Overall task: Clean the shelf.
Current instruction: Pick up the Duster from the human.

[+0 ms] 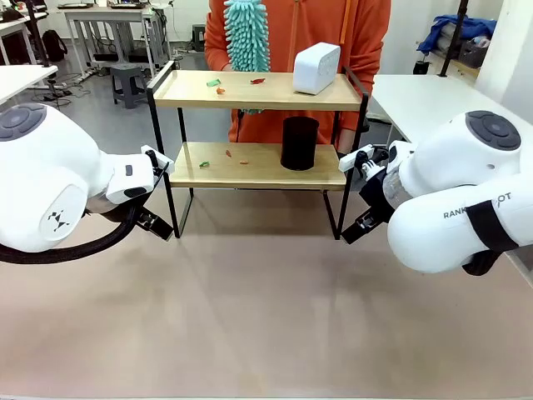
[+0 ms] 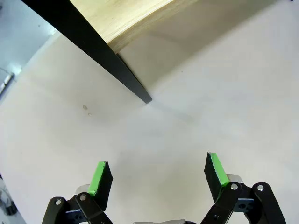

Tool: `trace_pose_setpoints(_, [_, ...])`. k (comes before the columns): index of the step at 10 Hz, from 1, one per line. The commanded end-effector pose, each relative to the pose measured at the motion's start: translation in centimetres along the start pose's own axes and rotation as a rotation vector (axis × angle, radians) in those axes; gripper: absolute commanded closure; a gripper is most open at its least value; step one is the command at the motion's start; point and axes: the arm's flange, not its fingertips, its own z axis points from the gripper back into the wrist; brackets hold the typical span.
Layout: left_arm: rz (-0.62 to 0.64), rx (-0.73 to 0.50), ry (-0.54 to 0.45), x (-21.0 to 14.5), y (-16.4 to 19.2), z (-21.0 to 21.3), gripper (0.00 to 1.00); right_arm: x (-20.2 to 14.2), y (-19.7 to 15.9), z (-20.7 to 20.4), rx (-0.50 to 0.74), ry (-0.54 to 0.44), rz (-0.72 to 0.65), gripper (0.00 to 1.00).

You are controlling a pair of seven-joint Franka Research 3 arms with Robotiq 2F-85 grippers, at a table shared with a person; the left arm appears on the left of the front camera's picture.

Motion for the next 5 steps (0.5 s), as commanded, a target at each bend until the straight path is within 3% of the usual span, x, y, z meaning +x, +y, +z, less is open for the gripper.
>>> trace_pose_setpoints(1, [-0.001,0.0,0.0,0.0,0.0,0.0,0.0,0.0,0.0,0.0,0.0,0.0,-0.001,0.0])
trace_pose_setpoints(4, [0.0,0.0,0.0,0.0,0.0,0.0,0.0,0.0,0.0,0.0,0.0,0.0,0.0,0.0])
trace_pose_setpoints(5, [0.077,-0.084,-0.059,-0.9,1.5,3.6,0.0,-1.0,-1.8,3.5,0.142,0.032,-0.101,0.0])
